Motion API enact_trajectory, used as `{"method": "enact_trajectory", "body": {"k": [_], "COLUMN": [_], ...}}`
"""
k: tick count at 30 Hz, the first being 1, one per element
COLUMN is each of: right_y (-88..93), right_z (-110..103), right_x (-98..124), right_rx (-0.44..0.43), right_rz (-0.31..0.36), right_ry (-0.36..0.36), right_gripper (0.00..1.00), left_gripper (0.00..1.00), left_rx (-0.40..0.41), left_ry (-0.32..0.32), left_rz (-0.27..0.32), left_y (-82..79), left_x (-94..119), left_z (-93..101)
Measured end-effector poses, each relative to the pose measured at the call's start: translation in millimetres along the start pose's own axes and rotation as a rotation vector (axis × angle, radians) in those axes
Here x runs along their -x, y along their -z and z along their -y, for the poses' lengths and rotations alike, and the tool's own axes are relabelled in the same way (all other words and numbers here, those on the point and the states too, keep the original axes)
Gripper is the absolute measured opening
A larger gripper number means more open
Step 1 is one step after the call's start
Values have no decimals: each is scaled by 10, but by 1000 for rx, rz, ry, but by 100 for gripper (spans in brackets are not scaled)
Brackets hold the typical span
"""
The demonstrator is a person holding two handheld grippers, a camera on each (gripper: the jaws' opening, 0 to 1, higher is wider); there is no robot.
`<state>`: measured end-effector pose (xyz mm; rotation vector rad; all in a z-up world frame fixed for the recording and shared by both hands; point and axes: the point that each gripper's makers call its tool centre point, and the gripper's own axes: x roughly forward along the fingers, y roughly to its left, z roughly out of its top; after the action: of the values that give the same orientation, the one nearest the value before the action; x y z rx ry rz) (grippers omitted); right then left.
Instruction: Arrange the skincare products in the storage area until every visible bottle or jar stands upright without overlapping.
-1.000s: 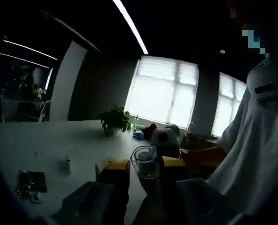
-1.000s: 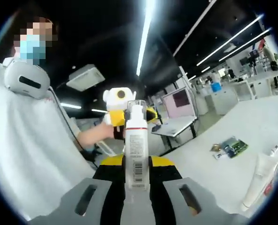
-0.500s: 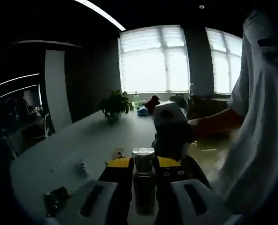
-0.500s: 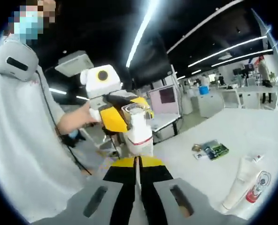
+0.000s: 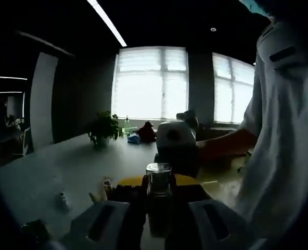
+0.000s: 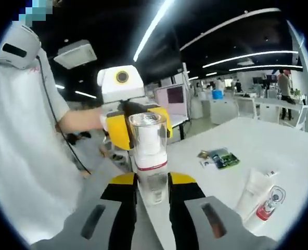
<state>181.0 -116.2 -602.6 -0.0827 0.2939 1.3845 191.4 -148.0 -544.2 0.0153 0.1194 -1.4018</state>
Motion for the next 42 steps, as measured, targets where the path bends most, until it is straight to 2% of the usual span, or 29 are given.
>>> {"method": "enact_trajectory", "body": {"k": [1, 3, 5, 8, 10, 15, 20, 25, 33, 38, 42], "right_y": [33, 142, 270, 482, 627, 930, 1260, 1516, 1668, 1780, 1767], "right_z": [44, 111, 247, 346, 400, 606, 787, 950, 1089, 1132, 1154], "right_x": [19, 55, 105, 120, 108, 47, -29, -35, -8, -18, -17], "right_rx": [19, 23, 75, 98, 95, 65, 79, 49, 35, 61, 42], "right_rz": [-11, -44, -98, -181, -209, -226, -291, -333, -366, -401, -376], "right_ry": [19, 31, 85, 92, 73, 80, 82, 88, 78, 93, 106], "right_gripper": [22, 22, 21, 21, 21, 21, 21, 21, 21, 22, 21], "left_gripper": [16, 16, 16, 16, 16, 15, 15, 15, 15, 15, 15], "left_rx": [-6, -6, -3, 2, 12, 36, 35, 71, 101, 79, 92], "left_ry": [1, 13, 12, 16, 14, -5, -22, -23, -20, -19, -22], "left_rz": [-6, -11, -20, -64, -99, -169, -284, -334, -360, -396, -387], "left_y": [20, 90, 187, 365, 505, 791, 1163, 1417, 1569, 1671, 1671], "left_x": [-114, -205, -252, -331, -384, -469, -594, -689, -747, -768, -769], "left_z": [62, 62, -18, -58, -89, -261, -413, -579, -729, -745, -757]}}
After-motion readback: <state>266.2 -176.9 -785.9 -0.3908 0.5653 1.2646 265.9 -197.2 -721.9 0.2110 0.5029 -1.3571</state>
